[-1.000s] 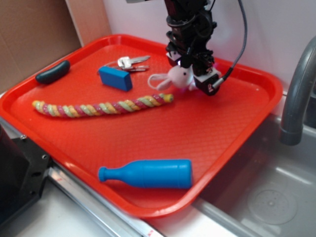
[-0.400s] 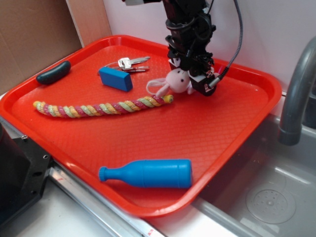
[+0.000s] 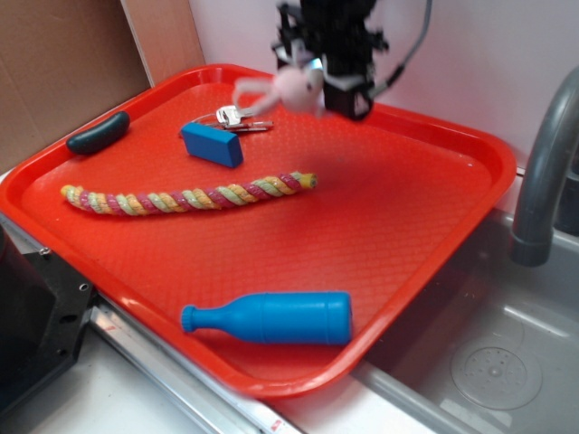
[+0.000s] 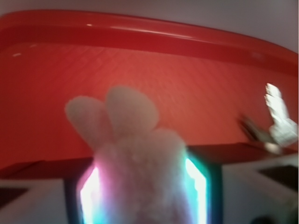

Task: Grab the pink bunny.

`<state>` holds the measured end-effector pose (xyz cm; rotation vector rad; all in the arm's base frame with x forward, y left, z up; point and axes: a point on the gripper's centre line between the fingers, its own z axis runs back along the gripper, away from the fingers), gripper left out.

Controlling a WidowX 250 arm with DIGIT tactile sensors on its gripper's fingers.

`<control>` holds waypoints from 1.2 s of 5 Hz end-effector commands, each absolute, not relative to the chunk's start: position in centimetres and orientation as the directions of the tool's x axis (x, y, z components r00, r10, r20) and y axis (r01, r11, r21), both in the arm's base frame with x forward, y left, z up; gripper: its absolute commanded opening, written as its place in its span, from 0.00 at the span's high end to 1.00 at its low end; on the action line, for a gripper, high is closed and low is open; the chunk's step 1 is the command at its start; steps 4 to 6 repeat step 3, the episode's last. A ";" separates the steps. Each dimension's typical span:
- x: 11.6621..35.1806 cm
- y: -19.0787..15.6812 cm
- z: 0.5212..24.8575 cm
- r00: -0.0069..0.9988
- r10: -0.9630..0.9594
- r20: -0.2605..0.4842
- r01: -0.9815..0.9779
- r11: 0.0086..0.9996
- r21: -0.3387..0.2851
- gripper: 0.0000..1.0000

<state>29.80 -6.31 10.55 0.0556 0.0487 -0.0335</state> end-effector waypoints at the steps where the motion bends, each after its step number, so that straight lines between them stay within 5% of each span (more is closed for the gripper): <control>1: 23.2 -5.8 19.1 1.000 -0.024 -0.003 0.024 0.998 -0.064 1.00; 2: 20.8 -5.6 19.5 0.999 -0.018 -0.050 0.014 0.996 -0.093 1.00; 6: 20.7 -5.3 19.8 0.996 -0.053 -0.078 0.047 0.996 -0.075 0.98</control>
